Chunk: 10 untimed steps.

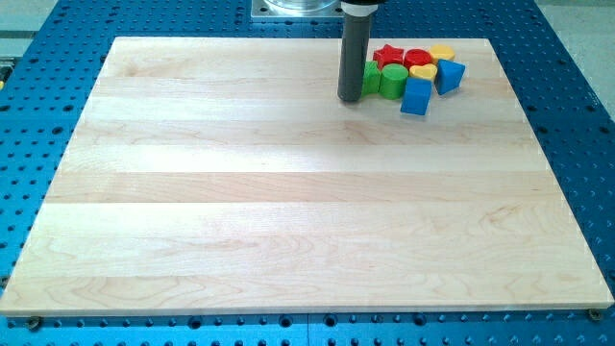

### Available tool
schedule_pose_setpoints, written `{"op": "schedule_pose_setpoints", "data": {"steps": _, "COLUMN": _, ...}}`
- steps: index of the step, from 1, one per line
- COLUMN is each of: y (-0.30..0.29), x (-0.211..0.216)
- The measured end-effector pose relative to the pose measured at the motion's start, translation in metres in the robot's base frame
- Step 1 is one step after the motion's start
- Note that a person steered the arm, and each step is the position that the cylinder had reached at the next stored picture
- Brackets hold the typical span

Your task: Move your arm to the right of the triangle

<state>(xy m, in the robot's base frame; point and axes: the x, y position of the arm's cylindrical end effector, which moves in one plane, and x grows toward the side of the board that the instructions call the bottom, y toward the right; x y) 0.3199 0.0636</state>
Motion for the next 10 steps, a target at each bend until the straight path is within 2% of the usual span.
{"op": "schedule_pose_setpoints", "data": {"steps": 6, "y": -0.012, "x": 0.001}}
{"op": "schedule_pose_setpoints", "data": {"steps": 8, "y": -0.010, "x": 0.127}}
{"op": "schedule_pose_setpoints", "data": {"steps": 9, "y": 0.037, "x": 0.154}}
{"op": "schedule_pose_setpoints", "data": {"steps": 10, "y": 0.108, "x": 0.144}}
